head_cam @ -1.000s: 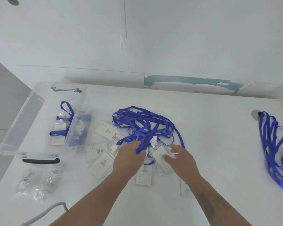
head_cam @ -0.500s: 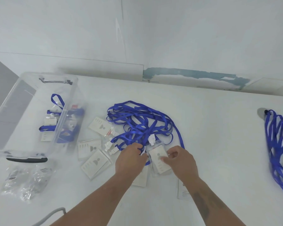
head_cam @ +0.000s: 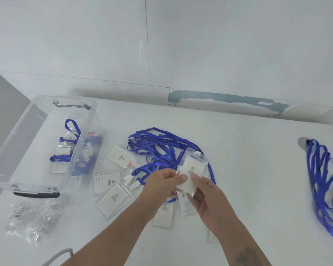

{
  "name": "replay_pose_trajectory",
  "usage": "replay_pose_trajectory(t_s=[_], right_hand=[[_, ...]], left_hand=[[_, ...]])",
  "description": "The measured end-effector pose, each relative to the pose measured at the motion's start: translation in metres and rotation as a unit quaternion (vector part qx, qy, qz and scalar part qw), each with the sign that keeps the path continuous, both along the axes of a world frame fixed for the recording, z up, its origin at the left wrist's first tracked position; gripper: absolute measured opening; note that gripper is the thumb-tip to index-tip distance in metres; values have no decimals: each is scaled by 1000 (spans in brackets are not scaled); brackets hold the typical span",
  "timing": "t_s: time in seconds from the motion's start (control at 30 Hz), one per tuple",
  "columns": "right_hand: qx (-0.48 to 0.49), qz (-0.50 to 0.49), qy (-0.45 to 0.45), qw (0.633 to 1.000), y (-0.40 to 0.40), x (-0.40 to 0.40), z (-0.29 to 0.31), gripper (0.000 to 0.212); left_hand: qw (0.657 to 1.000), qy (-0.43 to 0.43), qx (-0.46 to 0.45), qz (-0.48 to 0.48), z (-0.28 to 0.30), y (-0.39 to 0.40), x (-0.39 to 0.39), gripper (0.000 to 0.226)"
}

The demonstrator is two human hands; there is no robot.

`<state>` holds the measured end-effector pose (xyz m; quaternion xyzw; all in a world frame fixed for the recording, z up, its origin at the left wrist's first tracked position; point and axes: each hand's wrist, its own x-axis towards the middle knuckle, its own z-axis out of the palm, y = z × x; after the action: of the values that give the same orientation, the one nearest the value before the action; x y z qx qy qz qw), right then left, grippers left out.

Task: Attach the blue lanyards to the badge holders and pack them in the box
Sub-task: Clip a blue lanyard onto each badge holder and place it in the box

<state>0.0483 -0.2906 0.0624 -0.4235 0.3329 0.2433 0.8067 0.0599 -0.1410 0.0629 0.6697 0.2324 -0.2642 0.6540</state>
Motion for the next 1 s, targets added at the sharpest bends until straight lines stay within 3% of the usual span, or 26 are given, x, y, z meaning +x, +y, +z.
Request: replay_pose_trajectory(t_s=[0.1, 0.2, 0.27, 0.33, 0.43, 0.53, 0.7, 0.8, 0.9, 1.0], right_hand=[[-18, 30, -44, 998, 8, 0, 17, 8], [-151, 63, -112, 980, 3, 4, 30, 14], [-294, 58, -182, 936, -1, 10, 39, 19], [-402, 89, -261, 873, 0, 20, 48, 43], [-435, 157, -330, 823, 17, 33, 62, 56], [-394, 157, -325, 845, 30, 42, 70, 53], [-403, 152, -287, 856, 46, 43, 67, 17], [-412, 198, -288, 841, 57, 35, 63, 27], [-490, 295, -313, 758, 66, 31, 57, 23], [-556, 402, -286, 669, 70, 32, 64, 31]], left_hand=[[992, -5, -84, 96, 17, 12, 9, 18], [978, -29, -131, 157, 40, 30, 22, 16], [980, -49, -131, 142, 56, 42, 31, 12], [987, -63, -121, 89, 71, 51, 38, 11], [989, -58, -132, 7, 87, 57, 45, 13], [990, -40, -135, -15, 96, 60, 48, 16], [979, -39, -199, 32, 101, 63, 53, 16], [968, -42, -236, 75, 99, 59, 54, 20], [967, -36, -221, 118, 95, 49, 53, 19], [985, -71, -101, 124, 90, 42, 50, 14]])
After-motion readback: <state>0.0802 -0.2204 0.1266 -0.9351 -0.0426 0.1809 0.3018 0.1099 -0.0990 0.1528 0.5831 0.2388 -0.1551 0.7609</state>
